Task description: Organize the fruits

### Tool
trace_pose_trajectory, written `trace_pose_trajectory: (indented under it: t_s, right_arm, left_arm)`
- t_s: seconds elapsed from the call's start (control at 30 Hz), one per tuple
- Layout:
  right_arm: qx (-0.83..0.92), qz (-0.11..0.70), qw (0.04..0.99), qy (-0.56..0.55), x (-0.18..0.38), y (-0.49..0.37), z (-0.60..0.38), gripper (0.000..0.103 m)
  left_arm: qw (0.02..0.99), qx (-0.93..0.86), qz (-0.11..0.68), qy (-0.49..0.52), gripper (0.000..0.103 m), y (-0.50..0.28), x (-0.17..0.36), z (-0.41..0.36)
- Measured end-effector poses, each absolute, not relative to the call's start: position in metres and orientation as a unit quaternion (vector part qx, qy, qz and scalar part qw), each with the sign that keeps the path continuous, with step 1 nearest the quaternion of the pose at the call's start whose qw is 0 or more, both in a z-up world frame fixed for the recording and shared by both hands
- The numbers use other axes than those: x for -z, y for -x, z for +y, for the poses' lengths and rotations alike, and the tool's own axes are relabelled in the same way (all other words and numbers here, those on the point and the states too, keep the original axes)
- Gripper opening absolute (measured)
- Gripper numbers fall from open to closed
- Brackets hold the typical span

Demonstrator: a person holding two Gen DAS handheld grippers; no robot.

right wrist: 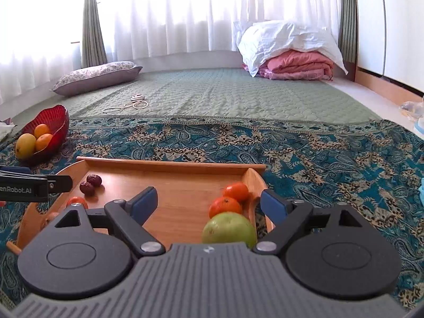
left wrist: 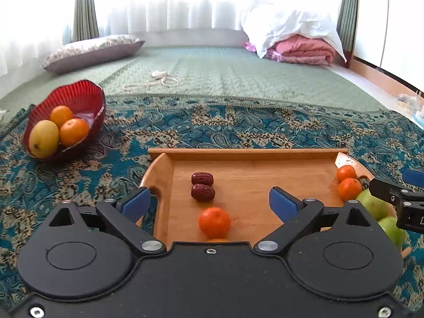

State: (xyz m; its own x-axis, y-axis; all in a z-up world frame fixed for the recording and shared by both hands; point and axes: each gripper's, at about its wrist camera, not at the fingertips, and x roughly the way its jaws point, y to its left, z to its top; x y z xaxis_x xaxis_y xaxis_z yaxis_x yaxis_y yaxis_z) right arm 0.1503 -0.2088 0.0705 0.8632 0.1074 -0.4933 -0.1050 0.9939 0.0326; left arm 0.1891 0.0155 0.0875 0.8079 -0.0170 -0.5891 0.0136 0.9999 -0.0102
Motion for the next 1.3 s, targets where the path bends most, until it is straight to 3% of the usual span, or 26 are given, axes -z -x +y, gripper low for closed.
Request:
trace_pose_trajectory:
  t_s: [0.63, 1.3]
  right_arm:
    - [-0.043, 0.198, 0.979, 0.029, -0.063, -0.069, -0.202, 0.1]
    - [-0.017, 0.201, 0.978, 0.051, -0.004, -0.027, -0.194, 0.102]
  left_arm:
    - [0.962, 0.009, 0.272, -0.009, 0.1, -0.092, -0.075, 0.011]
    - [0.953, 0.001, 0.301, -0.014, 0.1, -0.058, -0.022, 0.005]
